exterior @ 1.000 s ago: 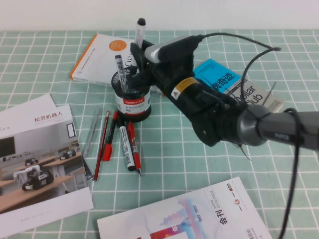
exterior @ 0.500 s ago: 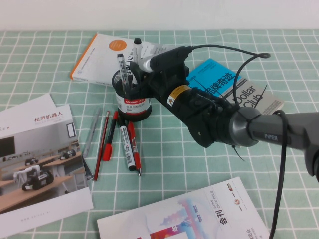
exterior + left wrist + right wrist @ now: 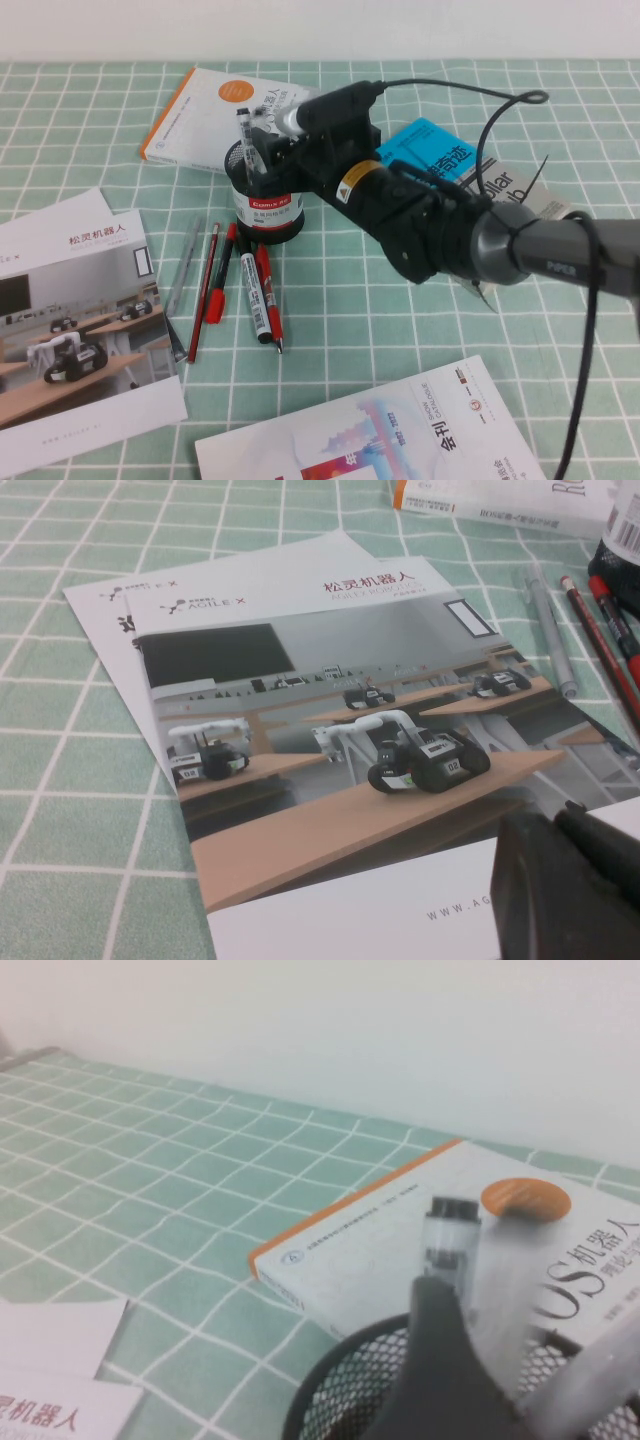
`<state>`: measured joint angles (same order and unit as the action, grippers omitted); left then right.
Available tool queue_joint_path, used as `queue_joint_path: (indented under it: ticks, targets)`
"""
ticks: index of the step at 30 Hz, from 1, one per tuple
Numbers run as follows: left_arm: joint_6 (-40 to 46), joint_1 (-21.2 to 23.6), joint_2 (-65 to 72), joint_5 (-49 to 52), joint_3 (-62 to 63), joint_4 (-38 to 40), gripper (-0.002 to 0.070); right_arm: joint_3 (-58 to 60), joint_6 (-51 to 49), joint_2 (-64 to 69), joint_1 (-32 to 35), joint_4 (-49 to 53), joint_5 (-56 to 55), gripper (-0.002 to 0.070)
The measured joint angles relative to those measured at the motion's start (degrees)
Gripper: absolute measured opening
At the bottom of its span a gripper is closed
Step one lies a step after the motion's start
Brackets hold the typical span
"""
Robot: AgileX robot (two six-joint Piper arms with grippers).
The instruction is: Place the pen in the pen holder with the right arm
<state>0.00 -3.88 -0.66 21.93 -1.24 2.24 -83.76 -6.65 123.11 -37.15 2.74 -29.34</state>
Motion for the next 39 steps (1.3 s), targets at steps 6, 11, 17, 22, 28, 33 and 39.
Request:
queue_joint_path:
  ticks: [6,11,17,22,28,33,39]
  targets:
    - [0.00,0.00,0.00,0.00,0.00,0.00,-0.0006,0.00,-0.65,-4.25,-0.10,0.00,9.69,0.0393]
    - [0.00,0.00,0.00,0.00,0.00,0.00,-0.0006,2.15,-0.88,-12.74,-0.85,0.00,23.29,0.0219]
    - [0.00,0.00,0.00,0.00,0.00,0.00,-0.0006,8.73,-0.66,-27.80,-1.76,0.12,33.63,0.0002]
    - [0.00,0.00,0.00,0.00,0.00,0.00,-0.0006,14.97,0.16,-41.04,-1.76,0.62,46.85,-0.0015]
    - [0.00,0.00,0.00,0.00,0.00,0.00,-0.0006,22.83,0.28,-55.56,-1.76,0.40,60.43,-0.0018]
    - [0.00,0.00,0.00,0.00,0.00,0.00,-0.0006,28.95,0.28,-65.63,-1.76,-1.35,68.11,-0.0019]
    - [0.00,0.00,0.00,0.00,0.00,0.00,-0.0006,29.76,0.28,-71.07,-1.76,-2.74,78.07,-0.0019]
